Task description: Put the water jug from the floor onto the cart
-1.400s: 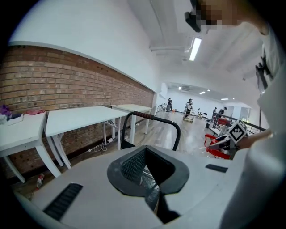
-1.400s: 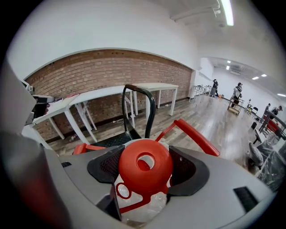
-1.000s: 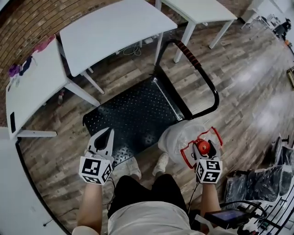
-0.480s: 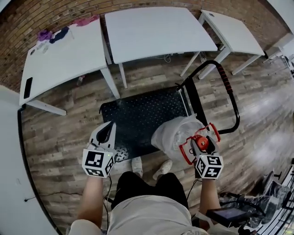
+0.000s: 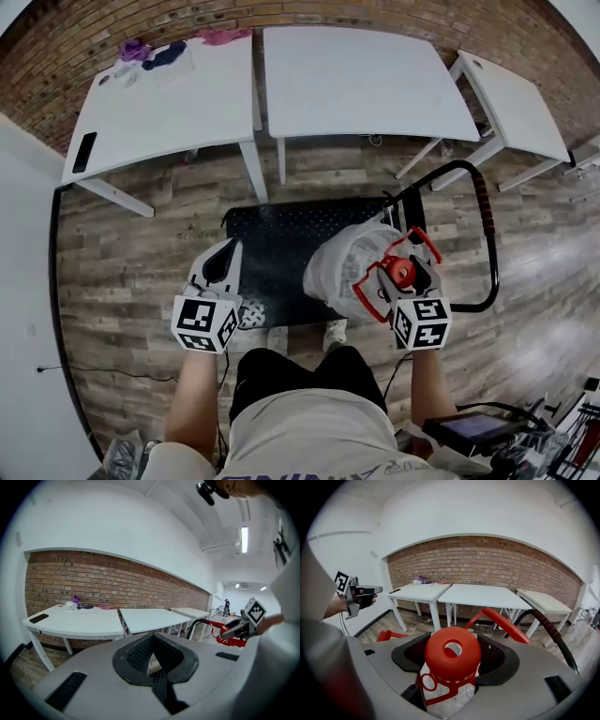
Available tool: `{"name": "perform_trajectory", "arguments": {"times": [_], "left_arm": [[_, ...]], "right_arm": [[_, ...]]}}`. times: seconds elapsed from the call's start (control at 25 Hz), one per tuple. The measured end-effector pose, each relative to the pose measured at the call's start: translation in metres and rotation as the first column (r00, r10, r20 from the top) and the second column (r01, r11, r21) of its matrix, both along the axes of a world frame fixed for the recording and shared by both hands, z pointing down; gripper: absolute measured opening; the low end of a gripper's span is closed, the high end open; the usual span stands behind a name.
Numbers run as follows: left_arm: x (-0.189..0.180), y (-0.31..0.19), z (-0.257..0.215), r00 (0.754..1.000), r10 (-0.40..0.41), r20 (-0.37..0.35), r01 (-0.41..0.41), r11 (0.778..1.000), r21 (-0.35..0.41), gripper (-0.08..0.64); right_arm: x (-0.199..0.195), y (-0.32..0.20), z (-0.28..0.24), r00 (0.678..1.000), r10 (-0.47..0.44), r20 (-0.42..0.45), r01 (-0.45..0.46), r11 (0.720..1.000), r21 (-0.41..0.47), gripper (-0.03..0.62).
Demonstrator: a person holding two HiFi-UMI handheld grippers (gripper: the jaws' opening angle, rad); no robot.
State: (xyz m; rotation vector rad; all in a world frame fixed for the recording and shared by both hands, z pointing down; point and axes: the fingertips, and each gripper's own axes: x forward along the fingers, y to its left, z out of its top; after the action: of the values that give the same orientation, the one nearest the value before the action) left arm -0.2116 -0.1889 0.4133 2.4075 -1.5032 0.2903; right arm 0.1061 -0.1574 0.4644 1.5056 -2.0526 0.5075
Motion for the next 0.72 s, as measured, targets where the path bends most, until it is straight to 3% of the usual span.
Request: {"name": "perform_trajectory", "arguments": {"times": [0.32,0.72], "left_arm": [[0.004,-0.002,0.004,0.986,-0.168,-0.012,0.167,0.985,-0.038,0.000],[0.012,0.000,0.018,0.974,-0.224,0.046,0.227,0.970,-0.082,0.000]], "right_arm": [[-0.007,-0.086,0.021,0.985,-0.171,-0.015,0.170,0.985,-0.022,0.314],[0.031,-0.169,0.077,0.975,-0.209,-0.070,0.208,0.978,-0.023,0.314]]}}
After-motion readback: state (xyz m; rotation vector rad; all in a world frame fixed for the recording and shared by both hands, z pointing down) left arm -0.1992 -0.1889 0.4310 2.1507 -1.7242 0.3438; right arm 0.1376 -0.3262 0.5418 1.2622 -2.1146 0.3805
